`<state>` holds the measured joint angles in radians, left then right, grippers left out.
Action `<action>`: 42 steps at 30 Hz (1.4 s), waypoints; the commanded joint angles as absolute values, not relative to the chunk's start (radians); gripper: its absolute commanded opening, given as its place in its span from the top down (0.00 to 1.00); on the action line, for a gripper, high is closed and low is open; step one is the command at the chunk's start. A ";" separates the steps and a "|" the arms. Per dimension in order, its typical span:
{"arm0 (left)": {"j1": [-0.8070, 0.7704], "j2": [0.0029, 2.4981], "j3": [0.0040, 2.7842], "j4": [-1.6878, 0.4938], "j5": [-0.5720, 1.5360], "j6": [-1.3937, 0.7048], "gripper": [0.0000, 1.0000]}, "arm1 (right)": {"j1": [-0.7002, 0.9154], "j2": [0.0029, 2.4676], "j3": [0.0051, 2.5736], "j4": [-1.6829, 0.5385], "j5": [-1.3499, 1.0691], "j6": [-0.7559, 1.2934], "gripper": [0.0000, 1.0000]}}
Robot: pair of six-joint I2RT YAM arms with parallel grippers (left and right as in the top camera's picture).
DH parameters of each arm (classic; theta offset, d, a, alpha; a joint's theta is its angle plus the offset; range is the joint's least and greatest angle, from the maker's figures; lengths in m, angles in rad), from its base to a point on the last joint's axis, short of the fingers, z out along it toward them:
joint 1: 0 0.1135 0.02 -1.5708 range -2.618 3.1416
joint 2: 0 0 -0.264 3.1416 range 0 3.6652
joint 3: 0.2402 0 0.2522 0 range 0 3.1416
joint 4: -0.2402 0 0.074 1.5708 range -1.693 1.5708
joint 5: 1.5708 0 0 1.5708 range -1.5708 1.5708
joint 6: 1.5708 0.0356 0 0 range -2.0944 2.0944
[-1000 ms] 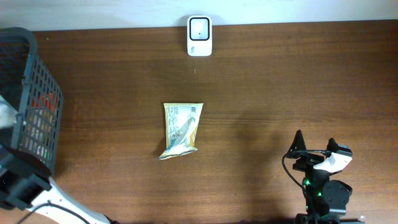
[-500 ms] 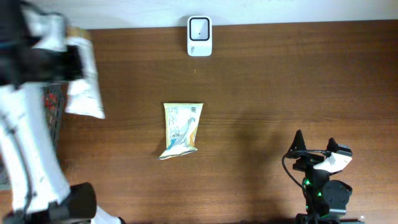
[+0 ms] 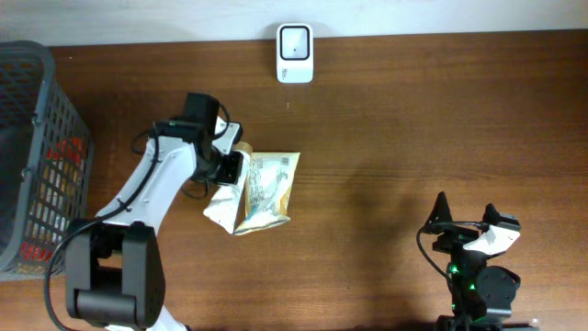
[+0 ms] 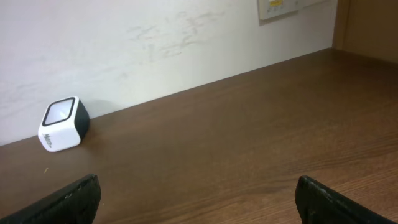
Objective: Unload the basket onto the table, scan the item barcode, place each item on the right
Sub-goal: 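Lift the white tube out and place it beside the snack bag, then reach the left gripper into the basket toward the red-topped pasta bag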
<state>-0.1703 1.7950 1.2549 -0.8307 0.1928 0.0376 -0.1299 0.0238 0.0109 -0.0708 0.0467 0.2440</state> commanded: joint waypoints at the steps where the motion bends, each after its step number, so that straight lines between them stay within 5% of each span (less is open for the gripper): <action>1: -0.176 1.771 1.128 -0.699 0.203 0.007 1.00 | -0.124 0.019 0.006 -0.078 0.052 0.251 0.01; 2: -0.176 1.771 1.091 -0.661 0.203 0.000 0.78 | -0.124 0.019 0.006 -0.078 0.052 0.251 0.01; 4: -0.176 1.771 1.082 -0.655 0.202 0.000 0.58 | -0.124 0.019 0.006 -0.078 0.052 0.251 0.01; 14: -0.153 1.703 1.272 -0.805 0.202 0.001 0.05 | -0.124 0.019 0.006 -0.078 0.052 0.251 0.01; 27: 0.070 1.675 2.028 -1.230 0.108 0.001 0.01 | -0.124 0.019 0.006 -0.078 0.052 0.251 0.01; 32: 0.209 1.675 2.071 -1.271 -0.015 0.001 0.01 | -0.124 0.019 0.006 -0.078 0.052 0.251 0.01; 42: 0.490 1.675 2.070 -1.279 0.057 0.001 0.00 | -0.124 0.019 0.006 -0.078 0.052 0.251 0.01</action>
<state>0.4858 1.6920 2.0579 -1.2858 0.0113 -0.0006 -0.1299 0.0235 0.0109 -0.0711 0.0467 0.2443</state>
